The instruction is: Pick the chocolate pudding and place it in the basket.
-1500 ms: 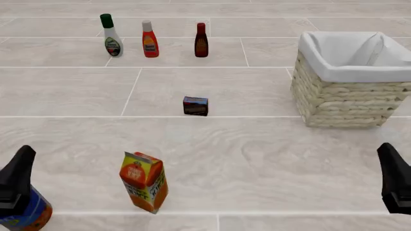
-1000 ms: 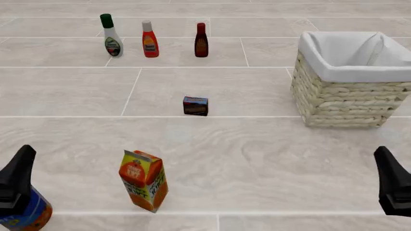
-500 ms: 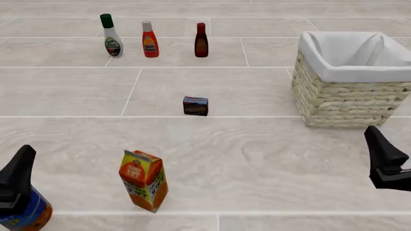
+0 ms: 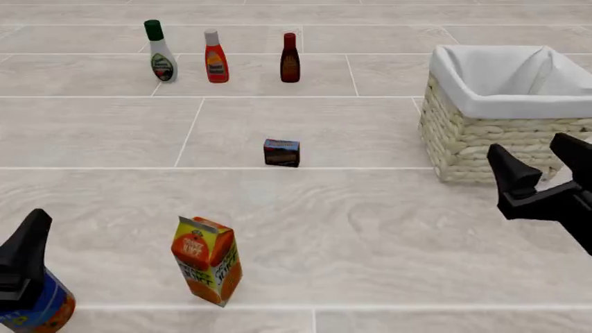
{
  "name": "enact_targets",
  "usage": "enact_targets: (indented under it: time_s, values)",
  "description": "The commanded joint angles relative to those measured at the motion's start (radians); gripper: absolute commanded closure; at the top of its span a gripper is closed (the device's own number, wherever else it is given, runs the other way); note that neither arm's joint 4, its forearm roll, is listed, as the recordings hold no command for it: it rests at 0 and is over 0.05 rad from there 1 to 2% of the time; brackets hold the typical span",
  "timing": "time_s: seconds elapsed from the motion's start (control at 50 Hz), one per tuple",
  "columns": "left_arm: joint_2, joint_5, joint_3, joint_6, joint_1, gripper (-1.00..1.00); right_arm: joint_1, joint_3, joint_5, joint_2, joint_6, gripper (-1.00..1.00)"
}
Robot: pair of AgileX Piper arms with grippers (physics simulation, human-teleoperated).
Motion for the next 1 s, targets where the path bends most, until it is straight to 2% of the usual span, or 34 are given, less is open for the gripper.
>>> enact_targets:
  time_s: [0.02, 0.28, 0.58, 0.86, 1.0]
  values:
    - [0.0, 0.0, 0.0, 0.0, 0.0, -1.0, 0.044, -0.077, -0.029, 0.117, -0.023, -1.0]
    - [0.0, 0.0, 0.0, 0.0, 0.0, -1.0, 0.112, -0.19, 0.003, 0.199, -0.012, -1.0]
    - [0.0, 0.0, 0.0, 0.0, 0.0, -1.0, 0.159, -0.293, -0.036, 0.343, -0.017, -1.0]
    - [0.0, 0.0, 0.0, 0.0, 0.0, -1.0, 0.201, -0.41, -0.029, 0.468, -0.003, -1.0]
    - [0.0, 0.0, 0.0, 0.0, 0.0, -1.0, 0.221, -0.47, -0.009, 0.523, 0.024, -1.0]
